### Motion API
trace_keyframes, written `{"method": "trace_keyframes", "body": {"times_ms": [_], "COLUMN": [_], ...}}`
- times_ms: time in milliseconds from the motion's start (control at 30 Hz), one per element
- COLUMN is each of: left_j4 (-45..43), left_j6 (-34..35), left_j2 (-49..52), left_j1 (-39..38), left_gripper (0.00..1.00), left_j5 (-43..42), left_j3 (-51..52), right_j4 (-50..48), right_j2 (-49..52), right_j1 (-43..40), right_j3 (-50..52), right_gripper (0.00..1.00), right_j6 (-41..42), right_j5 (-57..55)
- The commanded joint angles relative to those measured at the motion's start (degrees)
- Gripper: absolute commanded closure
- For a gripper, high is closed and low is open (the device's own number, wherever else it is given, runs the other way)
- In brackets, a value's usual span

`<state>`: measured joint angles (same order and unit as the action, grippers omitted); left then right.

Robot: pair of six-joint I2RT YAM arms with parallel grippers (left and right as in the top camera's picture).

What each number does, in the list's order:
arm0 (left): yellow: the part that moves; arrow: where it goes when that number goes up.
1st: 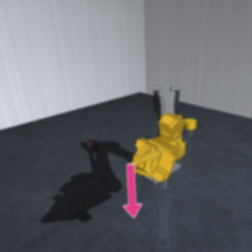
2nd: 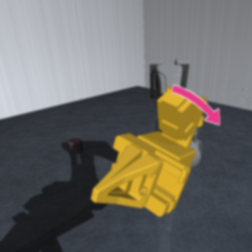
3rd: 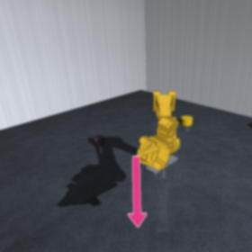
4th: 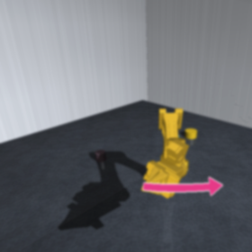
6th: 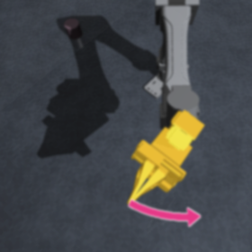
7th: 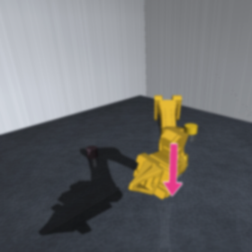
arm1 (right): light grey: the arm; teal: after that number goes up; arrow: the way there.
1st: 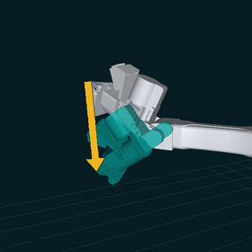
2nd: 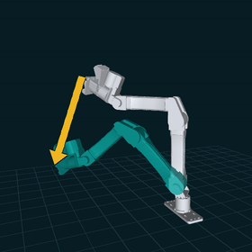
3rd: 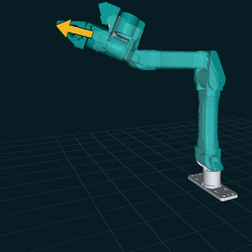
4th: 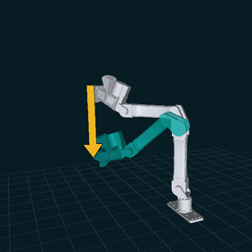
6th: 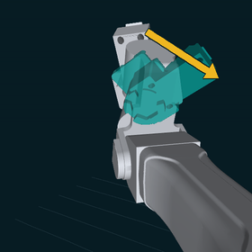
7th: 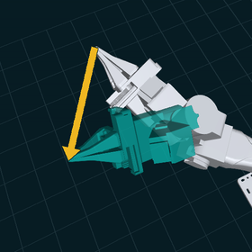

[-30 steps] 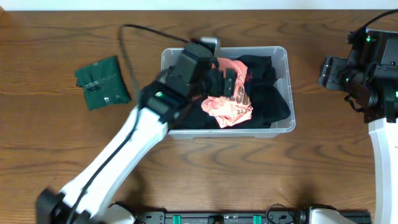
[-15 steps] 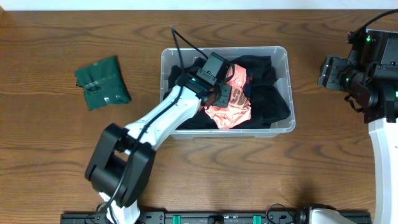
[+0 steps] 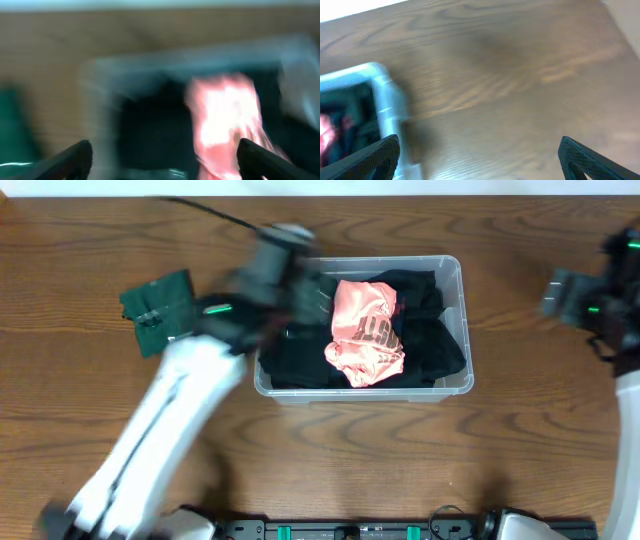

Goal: Pack container
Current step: 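Place the pink shirt into the container and press it down, then reach the left gripper to the dark green bundle and grasp it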

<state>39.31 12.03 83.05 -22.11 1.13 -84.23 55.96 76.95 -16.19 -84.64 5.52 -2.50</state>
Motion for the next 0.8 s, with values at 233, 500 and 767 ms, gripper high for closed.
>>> {"method": "trace_keyframes", "body": {"times_ms": [233, 500, 767], "left_j4": [5.57, 5.38, 2.29], "left_j6": [-0.44, -0.42, -2.82], "left_j2": [-0.76, 18.71, 32.41], "left_j1": [35.74, 47.34, 47.91], "left_gripper": [0.01, 0.02, 0.01], "left_j5": [-9.84, -20.22, -26.05], "left_j3": [-0.74, -0.74, -0.74], "right_j4": [0.63, 0.66, 0.61], "right_j2": [2.29, 4.09, 4.09], "right_j1": [-12.79, -11.06, -10.36], "right_j3": [0.02, 0.02, 0.02], "right_gripper": [0.01, 0.01, 0.01], "right_j6": [1.70, 1.70, 1.68], "right_j5": [12.02, 12.02, 12.02]}}
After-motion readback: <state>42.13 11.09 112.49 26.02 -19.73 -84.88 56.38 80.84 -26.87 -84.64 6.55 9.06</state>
